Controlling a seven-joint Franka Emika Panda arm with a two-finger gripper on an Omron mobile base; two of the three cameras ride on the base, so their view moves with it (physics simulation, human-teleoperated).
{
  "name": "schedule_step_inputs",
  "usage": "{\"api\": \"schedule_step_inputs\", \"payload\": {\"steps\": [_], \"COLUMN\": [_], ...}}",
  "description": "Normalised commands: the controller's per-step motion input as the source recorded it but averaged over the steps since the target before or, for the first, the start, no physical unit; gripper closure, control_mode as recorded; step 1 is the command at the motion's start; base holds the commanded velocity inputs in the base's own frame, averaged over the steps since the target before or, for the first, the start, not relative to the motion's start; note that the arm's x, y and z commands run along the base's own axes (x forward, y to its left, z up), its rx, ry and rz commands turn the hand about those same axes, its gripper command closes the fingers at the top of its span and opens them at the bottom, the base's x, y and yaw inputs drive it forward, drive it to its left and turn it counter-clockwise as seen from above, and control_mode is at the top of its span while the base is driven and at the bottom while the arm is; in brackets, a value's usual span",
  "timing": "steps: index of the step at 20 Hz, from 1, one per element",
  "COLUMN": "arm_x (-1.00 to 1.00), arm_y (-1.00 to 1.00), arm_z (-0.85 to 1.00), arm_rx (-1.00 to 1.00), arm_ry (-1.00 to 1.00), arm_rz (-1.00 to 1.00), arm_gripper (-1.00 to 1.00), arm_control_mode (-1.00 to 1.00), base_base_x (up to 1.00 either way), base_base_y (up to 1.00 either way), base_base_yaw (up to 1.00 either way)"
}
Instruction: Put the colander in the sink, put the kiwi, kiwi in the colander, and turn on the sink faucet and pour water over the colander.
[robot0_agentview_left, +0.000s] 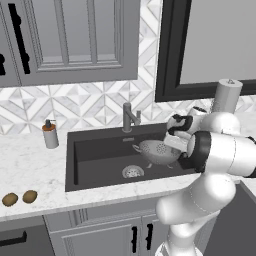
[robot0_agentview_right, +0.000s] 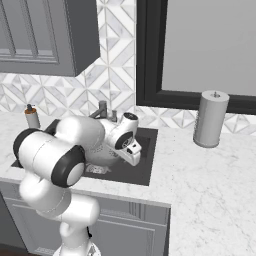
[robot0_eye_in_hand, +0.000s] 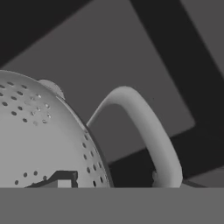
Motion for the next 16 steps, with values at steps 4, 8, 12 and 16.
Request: {"api": "schedule_step_inputs", "payload": {"steps": [4,8,12,16], "arm_x": [0.23,0.25,0.24,0.26], "arm_y": [0.33,0.18,0.08,0.02], "arm_z": [-0.21,-0.27,-0.34,-0.34], "arm_rx": [0.00,0.00,0.00,0.00], "arm_ry": [0.00,-0.02,-0.06,-0.10], "arm_rz": [0.00,0.00,0.00,0.00], "arm_gripper": [1.00,1.00,1.00,1.00], "arm_control_mode": [-1.00,-1.00,-1.00,-1.00], "base_base_x": [0.00,0.00,0.00,0.00], "base_base_y": [0.00,0.00,0.00,0.00], "base_base_yaw": [0.00,0.00,0.00,0.00]}}
